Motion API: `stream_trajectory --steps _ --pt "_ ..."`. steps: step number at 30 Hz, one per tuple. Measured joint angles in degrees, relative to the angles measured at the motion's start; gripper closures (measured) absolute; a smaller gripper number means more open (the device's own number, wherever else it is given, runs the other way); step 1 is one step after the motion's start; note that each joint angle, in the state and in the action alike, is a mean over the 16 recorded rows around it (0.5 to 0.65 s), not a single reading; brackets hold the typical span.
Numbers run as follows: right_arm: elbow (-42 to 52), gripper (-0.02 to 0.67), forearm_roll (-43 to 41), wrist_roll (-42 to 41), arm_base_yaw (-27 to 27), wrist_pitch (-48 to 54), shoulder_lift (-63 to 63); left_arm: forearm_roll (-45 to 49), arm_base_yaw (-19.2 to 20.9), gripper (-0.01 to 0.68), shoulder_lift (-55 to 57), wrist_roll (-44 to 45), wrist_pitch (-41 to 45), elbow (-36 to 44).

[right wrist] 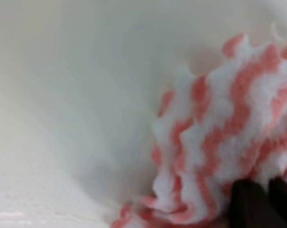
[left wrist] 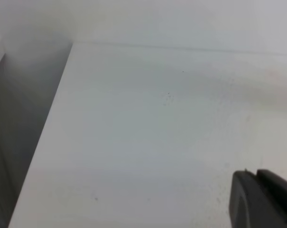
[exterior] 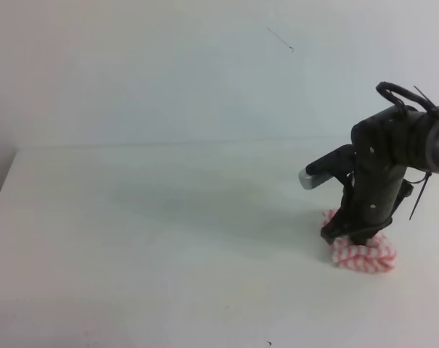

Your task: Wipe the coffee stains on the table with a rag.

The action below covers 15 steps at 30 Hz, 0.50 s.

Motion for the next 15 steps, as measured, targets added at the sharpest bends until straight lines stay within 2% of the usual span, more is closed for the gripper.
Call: stream_trajectory --steps 6,15 --pt "0.0 0.625 4.9 0.1 4.2 -4.4 0.3 0.0 0.0 0.673 0.0 0.0 0.0 0.0" --pt "-0.3 0.625 11.9 -2.7 19.1 -11.1 1.2 0.0 0.0 0.672 0.0 0.0 0.0 0.0"
